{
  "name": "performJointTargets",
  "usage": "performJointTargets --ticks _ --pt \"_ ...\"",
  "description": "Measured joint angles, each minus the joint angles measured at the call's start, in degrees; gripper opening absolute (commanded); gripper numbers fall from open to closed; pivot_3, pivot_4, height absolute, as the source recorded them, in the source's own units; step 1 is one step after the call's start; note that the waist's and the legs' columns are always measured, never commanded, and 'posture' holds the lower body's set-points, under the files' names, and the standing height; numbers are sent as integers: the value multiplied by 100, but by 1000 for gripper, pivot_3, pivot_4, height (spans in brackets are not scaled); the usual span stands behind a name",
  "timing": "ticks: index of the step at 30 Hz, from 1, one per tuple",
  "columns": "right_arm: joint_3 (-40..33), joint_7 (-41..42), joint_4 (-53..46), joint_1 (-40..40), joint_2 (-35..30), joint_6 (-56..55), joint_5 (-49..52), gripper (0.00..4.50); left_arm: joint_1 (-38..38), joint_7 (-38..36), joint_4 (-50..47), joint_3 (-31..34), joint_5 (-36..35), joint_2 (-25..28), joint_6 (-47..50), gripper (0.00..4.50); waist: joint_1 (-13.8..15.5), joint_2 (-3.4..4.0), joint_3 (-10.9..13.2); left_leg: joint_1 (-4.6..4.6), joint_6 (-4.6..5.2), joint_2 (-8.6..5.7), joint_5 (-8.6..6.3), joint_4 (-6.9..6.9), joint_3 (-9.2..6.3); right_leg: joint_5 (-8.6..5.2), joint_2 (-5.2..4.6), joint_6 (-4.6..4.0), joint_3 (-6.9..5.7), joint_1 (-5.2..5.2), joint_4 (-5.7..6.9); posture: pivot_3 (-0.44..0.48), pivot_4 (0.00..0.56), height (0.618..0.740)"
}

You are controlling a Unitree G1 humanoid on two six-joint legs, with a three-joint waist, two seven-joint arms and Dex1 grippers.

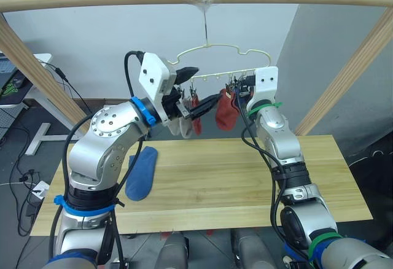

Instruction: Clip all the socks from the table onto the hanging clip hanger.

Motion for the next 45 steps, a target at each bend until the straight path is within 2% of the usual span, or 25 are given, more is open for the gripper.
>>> performJointTargets --ticks 2,10,15,17,19,20,24,27,32,36,45 --pt "2 4 0 0 -17 -11 -5 80 -13 2 0 0 -2 -4 12 4500 0 0 0 0 0 0 0 0 0 0 0 0 0 0 0 110 217 740" --pt "4 78 0 0 -55 -25 -23 88 20 16 -46 -3 -2 -47 18 4500 0 0 0 0 0 0 0 0 0 0 0 0 0 0 0 107 216 740" --pt "10 112 -40 1 -114 64 -31 88 304 128 -212 -14 -1 -45 163 4500 -1 0 0 0 0 0 0 -1 0 0 0 -1 1 0 0 108 211 740" --pt "-5 186 -84 2 -171 199 3 88 596 267 -208 -11 4 -46 347 4500 0 0 0 0 0 0 0 0 -1 0 0 -1 0 0 1 108 211 740" --pt "-88 326 -281 2 -182 601 220 88 1197 469 -175 5 140 -28 374 4500 -26 3 -1 8 1 0 0 -1 6 0 0 -4 7 2 3 108 211 740" --pt "-167 375 -363 2 -214 771 303 88 1517 530 -48 -7 246 -28 380 4500 -30 2 -1 8 1 1 0 -1 2 -2 0 -7 4 2 7 85 215 740" --pt "-289 706 -698 2 -538 1412 564 88 2735 1013 744 14 985 -18 -66 4500 4 6 2 5 1 2 0 -1 1 -6 1 -10 2 -1 4 85 215 740" --pt "-350 892 -923 2 -714 1830 694 88 3080 1299 1269 154 1272 -101 -299 4500 50 4 3 4 1 2 0 0 -2 -29 1 -16 -2 -1 5 77 219 740" --pt "-352 1079 -1164 2 -825 2288 793 88 3072 1728 2120 479 1601 -228 -831 4500 57 3 4 4 1 2 0 2 1 -32 -1 -9 0 0 4 75 225 740" --pt "-359 1076 -1211 1 -830 2491 851 88 2681 1850 3021 738 1563 -495 -910 4500 48 3 4 5 1 1 0 1 0 -18 0 16 -2 0 6 69 233 740" --pt "-353 1083 -1249 -68 -873 2686 905 88 1889 1556 4633 522 1819 -643 -1560 4500 38 0 9 4 1 1 0 1 -1 -16 0 18 -3 0 4 46 245 740"
